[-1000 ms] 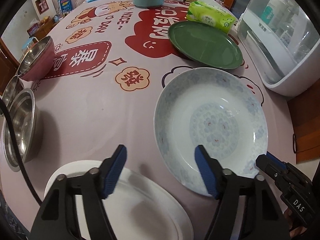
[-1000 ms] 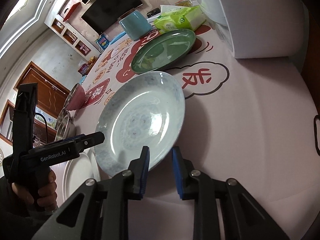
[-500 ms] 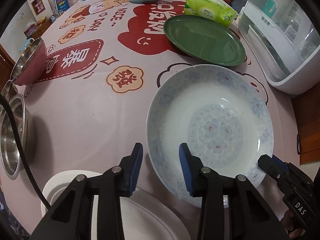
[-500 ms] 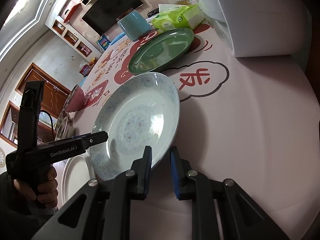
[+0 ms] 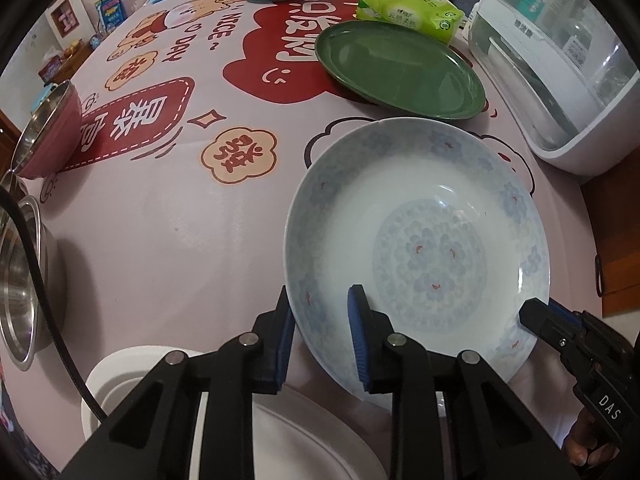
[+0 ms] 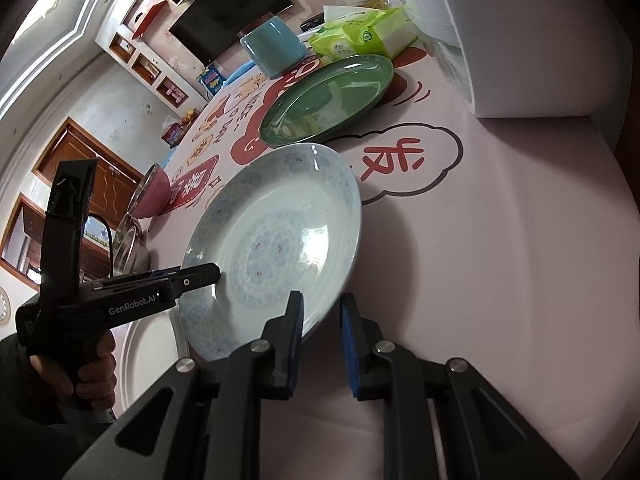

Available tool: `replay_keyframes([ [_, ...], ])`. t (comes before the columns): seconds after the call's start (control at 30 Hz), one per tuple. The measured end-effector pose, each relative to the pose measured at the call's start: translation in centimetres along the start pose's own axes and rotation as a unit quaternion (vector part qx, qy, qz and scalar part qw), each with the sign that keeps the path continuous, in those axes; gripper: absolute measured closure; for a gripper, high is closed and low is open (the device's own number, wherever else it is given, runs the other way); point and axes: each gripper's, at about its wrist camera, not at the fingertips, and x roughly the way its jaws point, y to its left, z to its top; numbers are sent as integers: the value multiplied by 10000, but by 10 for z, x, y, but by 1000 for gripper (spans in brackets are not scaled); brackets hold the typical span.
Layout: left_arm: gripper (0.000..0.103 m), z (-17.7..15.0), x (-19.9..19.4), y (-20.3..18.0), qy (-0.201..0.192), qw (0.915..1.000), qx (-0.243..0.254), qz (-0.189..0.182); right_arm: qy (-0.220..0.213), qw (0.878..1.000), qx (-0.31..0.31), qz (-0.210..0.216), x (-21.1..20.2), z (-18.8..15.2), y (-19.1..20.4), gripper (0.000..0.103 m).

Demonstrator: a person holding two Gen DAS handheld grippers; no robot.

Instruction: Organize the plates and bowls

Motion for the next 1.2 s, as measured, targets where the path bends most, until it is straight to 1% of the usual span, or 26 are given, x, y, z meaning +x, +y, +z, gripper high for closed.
replay_keyframes([
  [0.3, 79, -3, -3, -4, -1, 9998, 207, 53, 54, 9999, -144, -2, 0, 1, 0, 85],
  [0.67, 79, -14, -16, -10, -107, 9991, 405, 79, -60, 9996, -255, 135, -9, -2, -3, 86],
  [0.97, 79, -26, -38, -13, -317, 9984, 468, 57, -230, 9988, -369, 246, -23, -5, 2, 86],
  [1.2, 78, -41, -60, -8, -490, 9979, 414, 59, -334, 9972, -570, 341, -39, -9, 15, 86],
])
